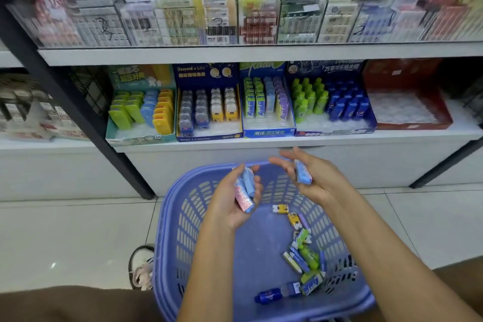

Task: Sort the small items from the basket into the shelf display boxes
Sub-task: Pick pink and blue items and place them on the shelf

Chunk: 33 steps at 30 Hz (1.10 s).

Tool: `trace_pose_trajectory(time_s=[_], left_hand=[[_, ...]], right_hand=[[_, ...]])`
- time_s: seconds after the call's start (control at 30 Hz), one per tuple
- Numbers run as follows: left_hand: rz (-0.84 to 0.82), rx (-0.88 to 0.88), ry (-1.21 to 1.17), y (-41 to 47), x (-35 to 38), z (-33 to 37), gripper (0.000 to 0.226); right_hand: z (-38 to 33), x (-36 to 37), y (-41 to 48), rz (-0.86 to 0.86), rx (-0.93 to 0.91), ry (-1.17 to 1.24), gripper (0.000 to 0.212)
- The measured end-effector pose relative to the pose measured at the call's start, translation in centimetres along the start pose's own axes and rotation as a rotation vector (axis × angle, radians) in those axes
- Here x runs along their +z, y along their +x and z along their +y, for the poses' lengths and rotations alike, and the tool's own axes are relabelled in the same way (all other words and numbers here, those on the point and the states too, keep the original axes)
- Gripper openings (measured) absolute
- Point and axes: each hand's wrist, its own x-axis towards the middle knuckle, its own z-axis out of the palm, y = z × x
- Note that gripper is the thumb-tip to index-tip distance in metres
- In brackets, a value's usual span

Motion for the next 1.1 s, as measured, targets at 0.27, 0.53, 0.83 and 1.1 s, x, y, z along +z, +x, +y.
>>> trace_pose_trajectory(time_s=[0.27,0.53,0.83,1.1], left_hand=[[0.080,0.220,0.065,-0.5,1.1,1.8,0.019],[0.154,0.355,-0.012,-1.9,-0.9,4.7,0.016],[0.182,0.502,-0.173,-4.2,-4.3,9.4,0.015],[0.166,0.508,-0.163,-5.1,-4.2,10.2,0.014]], right_hand=[[0.0,3.0,-0.1,-0.254,0.143,-0.119,0.023],[1.2,6.8,0.3,-0.175,-0.063,-0.506,0.031],[1.4,14.2,4.2,-0.033,-0.565,-1.234,0.017],[-0.9,12.6,7.1,0.146,-0.787,-0.934,0.011]])
